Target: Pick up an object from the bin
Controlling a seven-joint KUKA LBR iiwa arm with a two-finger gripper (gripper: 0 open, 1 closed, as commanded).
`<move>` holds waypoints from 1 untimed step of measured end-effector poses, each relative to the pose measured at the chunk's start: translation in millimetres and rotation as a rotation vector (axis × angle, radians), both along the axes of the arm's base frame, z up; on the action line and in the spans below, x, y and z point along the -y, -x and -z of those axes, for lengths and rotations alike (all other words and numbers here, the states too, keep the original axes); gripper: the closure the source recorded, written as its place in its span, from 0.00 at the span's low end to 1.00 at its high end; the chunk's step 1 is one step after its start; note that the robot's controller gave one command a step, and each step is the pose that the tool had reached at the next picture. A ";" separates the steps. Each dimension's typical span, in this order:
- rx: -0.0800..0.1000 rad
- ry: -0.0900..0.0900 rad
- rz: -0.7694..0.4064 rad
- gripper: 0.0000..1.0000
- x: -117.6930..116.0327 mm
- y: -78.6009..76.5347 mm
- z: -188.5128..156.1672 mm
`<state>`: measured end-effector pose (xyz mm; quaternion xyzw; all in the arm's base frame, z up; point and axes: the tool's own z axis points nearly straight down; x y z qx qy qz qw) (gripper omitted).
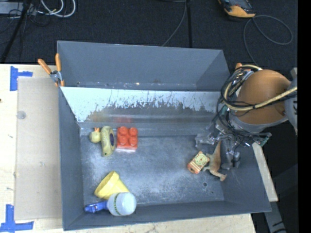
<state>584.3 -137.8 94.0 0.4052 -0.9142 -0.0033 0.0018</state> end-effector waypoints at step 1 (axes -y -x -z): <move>0.009 -0.007 -0.159 1.00 -3.3 -2.6 21.6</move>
Offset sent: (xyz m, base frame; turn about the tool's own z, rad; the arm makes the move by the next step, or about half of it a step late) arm 0.0000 0.0000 0.0000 0.0000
